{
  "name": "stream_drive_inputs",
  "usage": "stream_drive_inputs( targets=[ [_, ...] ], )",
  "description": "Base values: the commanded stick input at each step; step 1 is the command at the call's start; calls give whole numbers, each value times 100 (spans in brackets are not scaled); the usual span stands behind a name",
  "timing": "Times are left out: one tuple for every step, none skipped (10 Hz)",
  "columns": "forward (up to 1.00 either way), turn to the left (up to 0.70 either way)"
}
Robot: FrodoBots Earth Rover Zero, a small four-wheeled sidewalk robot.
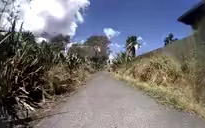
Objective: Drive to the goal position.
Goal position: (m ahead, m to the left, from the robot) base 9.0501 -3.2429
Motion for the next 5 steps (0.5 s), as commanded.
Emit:
stream_drive_inputs(
  targets=[
    [70, 0],
    [70, 0],
    [70, 0],
    [70, 0],
    [70, 0]
  ],
)
